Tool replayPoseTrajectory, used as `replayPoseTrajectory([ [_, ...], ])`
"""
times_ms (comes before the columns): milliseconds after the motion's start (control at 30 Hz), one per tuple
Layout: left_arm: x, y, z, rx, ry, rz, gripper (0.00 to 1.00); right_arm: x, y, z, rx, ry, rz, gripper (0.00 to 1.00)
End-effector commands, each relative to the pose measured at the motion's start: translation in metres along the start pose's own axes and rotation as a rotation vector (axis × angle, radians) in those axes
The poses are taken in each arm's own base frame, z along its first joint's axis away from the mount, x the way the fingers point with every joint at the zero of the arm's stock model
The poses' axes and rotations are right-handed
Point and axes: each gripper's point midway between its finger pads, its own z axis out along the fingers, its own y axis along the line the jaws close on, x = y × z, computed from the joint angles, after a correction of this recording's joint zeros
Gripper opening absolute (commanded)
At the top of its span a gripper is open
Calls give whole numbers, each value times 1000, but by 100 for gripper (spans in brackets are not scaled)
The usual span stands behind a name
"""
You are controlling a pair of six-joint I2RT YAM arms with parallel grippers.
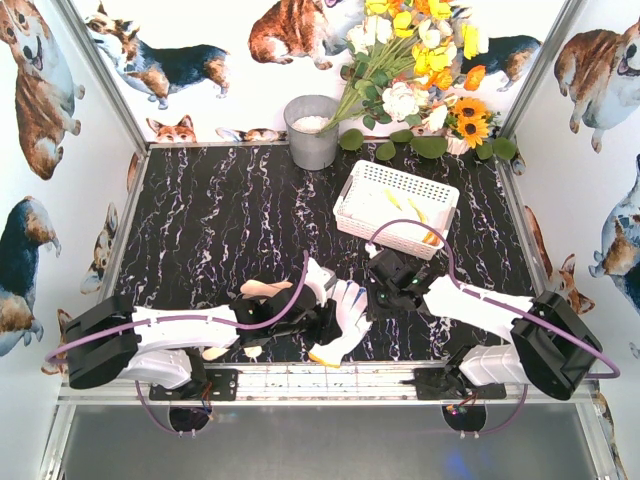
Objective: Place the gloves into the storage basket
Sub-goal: Adjust the glove at the center of the board.
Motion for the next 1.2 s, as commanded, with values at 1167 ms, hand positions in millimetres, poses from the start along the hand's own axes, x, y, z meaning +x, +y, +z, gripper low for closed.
replayPoseTrajectory([
  [1167, 12, -5, 12, 11, 21, 3, 38, -68, 9, -31, 26, -300, 15, 23],
])
